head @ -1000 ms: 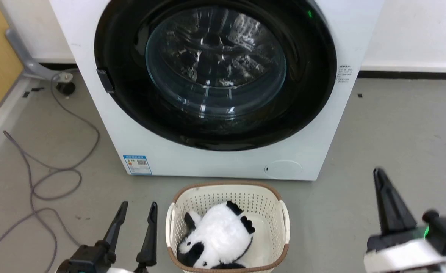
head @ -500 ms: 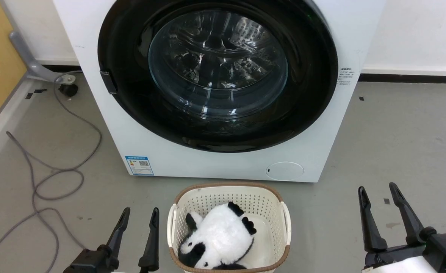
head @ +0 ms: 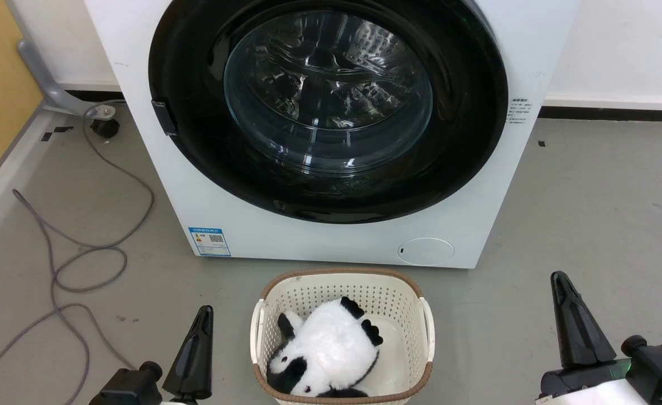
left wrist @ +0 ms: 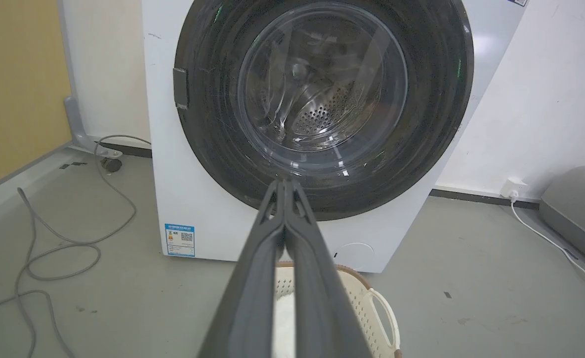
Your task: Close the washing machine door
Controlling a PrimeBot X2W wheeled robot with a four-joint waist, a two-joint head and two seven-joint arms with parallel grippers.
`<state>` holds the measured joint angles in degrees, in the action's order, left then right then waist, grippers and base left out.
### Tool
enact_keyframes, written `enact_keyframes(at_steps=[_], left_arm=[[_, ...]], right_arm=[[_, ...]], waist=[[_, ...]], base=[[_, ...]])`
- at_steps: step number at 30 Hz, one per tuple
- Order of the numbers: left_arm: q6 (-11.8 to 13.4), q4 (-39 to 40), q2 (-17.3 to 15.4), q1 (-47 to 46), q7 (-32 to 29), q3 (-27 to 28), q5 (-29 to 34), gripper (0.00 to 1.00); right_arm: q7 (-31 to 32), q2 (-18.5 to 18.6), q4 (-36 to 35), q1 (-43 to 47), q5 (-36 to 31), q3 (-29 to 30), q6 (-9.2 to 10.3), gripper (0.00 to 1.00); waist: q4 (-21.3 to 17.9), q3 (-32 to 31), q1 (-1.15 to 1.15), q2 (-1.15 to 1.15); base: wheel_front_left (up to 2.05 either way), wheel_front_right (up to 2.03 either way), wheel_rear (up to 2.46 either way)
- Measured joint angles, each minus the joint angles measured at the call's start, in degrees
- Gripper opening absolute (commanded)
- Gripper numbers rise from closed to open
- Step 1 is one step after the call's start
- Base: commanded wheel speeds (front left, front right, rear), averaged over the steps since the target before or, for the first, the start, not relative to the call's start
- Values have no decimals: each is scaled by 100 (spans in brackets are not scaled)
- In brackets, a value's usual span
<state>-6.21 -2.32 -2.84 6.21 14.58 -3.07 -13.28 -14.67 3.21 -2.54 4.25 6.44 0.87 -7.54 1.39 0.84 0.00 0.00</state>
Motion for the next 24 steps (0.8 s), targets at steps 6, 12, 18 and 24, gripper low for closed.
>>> enact_keyframes(at_steps=[6,12,18,24], left_arm=[[8,3,0,-2,-66,5,25,0],[27,8,0,-7,-140,15,98,0],[74,16,1,-31,-200,27,159,0],[100,26,1,-48,-265,42,229,0]], right_arm=[[71,0,4,-1,-3,-1,0,0],[145,0,13,-3,-45,-2,0,0],[200,0,24,-6,-86,-5,0,0],[266,-1,33,-13,-101,-11,0,0]], waist=[[-7,-4,0,0],[-14,-8,0,0],[-21,-12,0,0],[-27,-16,0,0]], base=[[0,0,0],[0,0,0],[0,0,0],[0,0,0]])
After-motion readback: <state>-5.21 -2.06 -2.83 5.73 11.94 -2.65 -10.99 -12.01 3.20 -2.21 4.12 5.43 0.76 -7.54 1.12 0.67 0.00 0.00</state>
